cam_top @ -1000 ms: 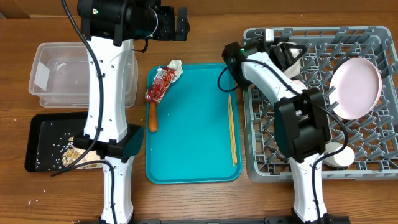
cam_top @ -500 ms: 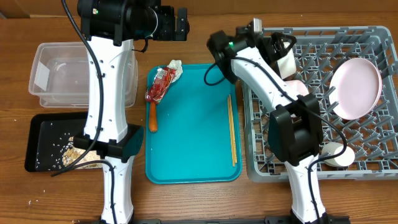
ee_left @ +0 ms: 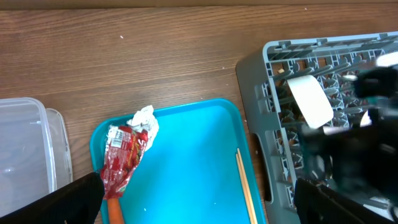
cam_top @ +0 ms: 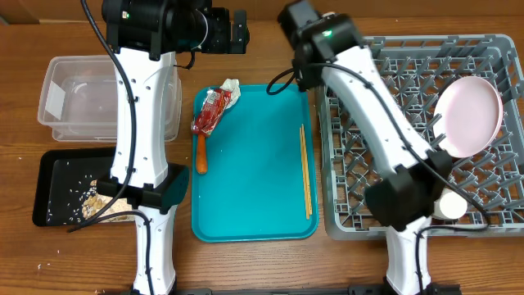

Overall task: Sort waste into correct bins and load items into the dishwasher
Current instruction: 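Move the right gripper over the teal tray to the chopsticks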

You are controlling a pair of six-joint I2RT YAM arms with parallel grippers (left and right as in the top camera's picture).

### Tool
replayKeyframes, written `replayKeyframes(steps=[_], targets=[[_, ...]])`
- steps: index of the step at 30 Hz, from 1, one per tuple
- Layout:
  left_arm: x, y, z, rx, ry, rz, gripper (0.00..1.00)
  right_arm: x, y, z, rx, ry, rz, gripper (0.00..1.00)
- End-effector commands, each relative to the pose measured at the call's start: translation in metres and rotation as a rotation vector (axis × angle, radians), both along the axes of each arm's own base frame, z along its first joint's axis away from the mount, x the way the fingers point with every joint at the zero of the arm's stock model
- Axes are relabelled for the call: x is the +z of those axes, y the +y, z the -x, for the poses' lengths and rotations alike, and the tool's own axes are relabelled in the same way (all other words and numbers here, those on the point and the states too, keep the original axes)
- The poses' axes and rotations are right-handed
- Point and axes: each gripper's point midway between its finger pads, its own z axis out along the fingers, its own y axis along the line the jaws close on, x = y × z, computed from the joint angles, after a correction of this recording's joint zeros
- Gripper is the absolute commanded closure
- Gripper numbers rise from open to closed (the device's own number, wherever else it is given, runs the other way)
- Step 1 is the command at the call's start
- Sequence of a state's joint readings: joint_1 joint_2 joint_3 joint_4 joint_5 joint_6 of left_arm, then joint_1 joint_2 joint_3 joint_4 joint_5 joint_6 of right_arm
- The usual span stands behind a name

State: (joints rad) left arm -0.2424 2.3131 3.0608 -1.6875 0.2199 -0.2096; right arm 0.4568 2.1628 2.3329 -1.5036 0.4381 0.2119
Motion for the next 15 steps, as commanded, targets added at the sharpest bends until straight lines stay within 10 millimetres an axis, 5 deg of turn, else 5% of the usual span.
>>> replayKeyframes(steps=[1,5,15], targets=[[-0.002,-0.004,0.001,-0.01,0.005,0.003,0.0,0.032,0.059,0.029,0.134,0.068,-0.397,0.0],[-0.002,-0.004,0.001,-0.01,0.005,0.003,0.0,0.033,0.089,0.047,0.2,0.164,-0.567,0.0],[-0.002,-0.004,0.001,-0.01,0.005,0.004,0.0,-0.001,0.085,0.069,-0.013,0.315,-0.596,0.01]])
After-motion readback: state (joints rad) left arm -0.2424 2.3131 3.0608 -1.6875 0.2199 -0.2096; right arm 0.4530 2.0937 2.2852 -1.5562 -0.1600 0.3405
